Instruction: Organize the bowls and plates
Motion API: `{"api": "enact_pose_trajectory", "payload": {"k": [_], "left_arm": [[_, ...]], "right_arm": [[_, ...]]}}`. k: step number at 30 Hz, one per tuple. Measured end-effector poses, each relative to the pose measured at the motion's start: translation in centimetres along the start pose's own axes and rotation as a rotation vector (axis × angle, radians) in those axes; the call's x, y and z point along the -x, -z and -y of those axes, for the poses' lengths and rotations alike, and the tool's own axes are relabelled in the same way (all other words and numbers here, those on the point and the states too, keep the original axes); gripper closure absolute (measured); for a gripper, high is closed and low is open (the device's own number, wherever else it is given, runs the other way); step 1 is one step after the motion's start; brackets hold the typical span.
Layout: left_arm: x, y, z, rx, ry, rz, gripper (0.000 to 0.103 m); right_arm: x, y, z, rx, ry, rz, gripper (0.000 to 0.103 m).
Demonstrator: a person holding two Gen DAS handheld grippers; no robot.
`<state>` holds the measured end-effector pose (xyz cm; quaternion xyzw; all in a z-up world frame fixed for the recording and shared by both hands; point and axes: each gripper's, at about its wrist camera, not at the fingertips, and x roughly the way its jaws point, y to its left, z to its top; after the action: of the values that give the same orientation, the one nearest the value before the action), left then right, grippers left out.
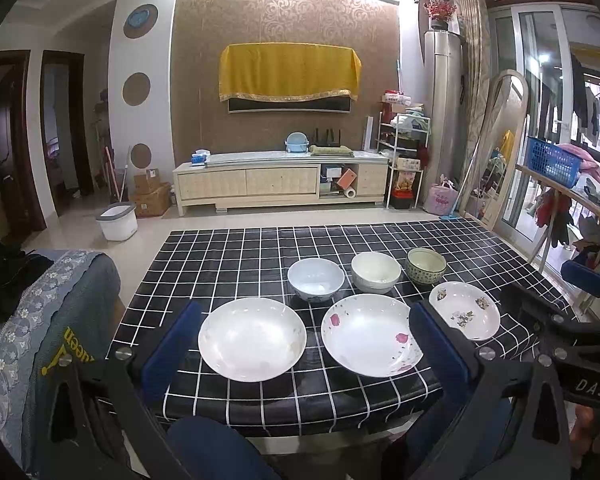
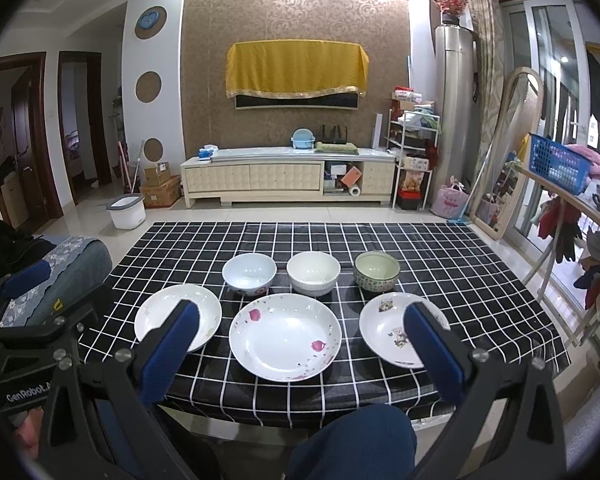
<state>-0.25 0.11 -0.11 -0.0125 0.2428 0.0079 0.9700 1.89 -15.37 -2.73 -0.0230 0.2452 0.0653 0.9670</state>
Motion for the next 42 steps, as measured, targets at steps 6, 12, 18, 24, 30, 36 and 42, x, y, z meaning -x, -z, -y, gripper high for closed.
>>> {"api": "enact_pose_trajectory", "payload": {"k": [6,12,18,24,30,36,42], "left_arm": [[-0.04,0.10,0.04,-0.007,-0.006,0.001,0.000],[-0.02,0.11,-0.09,-0.006,-0.004,0.000,0.000],[0.04,0.10,-0.13,-0.007,-0.005,0.000,0.000],[0.06,0.20,-0.11,-0.002,0.001,-0.002,0.000],[0.14,0.19,-0.04,-0.003,0.000,-0.003,0.000],[0.14,0.35,-0.02,-0.007,0.001,-0.004,0.000],[0.27,0.33,-0.02,-0.009,0.006,0.001,0.000]], "right_arm": [[-0.01,0.02,0.01,-0.001,-0.001,-0.001,0.000],[0.14,-0.07,0.05,-0.002,-0.004,-0.005,0.000],[0.21,-0.15,0.16,-0.005,-0.007,-0.014,0.000],[0.34,-0.18,0.24,-0.002,-0.005,-0.013,0.000],[0.42,-0.21,0.22,-0.001,-0.004,-0.015,0.000],[0.43,-0.14,0.17,-0.004,-0.010,-0.018,0.000],[0.59,-0.15,0.25,-0.007,-0.009,-0.018,0.000]]}}
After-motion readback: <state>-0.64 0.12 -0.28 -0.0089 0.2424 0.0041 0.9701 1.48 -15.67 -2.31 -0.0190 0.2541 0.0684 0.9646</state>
